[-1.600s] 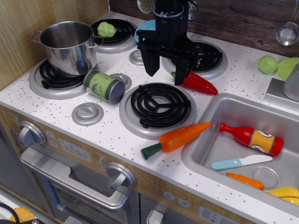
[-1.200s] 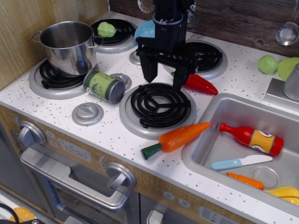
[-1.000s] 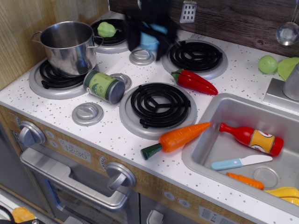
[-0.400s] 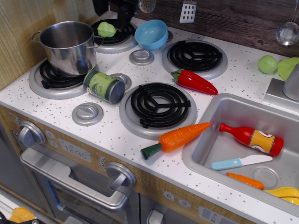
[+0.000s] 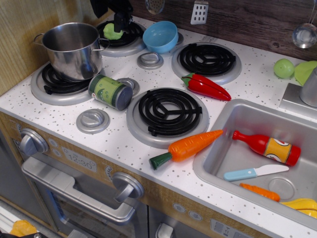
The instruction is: Put broccoli in pot or pan
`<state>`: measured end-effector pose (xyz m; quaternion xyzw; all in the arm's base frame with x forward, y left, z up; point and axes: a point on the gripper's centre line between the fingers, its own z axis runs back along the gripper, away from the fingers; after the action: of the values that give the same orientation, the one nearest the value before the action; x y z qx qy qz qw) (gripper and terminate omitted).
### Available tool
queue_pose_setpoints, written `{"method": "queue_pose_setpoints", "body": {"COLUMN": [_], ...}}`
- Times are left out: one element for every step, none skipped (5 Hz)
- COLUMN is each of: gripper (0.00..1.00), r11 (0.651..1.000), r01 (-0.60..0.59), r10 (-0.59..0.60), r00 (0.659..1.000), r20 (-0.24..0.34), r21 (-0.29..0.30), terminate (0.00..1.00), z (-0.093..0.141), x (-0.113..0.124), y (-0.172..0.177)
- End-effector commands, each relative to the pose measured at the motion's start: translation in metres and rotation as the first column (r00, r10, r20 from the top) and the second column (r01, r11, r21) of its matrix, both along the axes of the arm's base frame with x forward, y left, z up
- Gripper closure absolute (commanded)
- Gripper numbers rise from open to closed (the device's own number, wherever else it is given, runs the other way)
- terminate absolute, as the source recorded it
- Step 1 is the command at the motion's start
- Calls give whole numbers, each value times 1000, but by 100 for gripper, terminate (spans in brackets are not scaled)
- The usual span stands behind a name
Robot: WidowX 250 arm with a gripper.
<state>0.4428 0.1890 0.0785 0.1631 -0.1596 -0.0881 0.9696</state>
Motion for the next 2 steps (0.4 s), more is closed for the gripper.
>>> {"method": "queue_pose_setpoints", "body": {"gripper": [0,0], "r11": [998,998], "r01": [44,57], "r10": [-48,-60], "r00": [996,994], "r20": [81,96], "r21": [51,34], "terminate": [0,0], "z": [24,15], "x": [18,23], "y": [30,32]}}
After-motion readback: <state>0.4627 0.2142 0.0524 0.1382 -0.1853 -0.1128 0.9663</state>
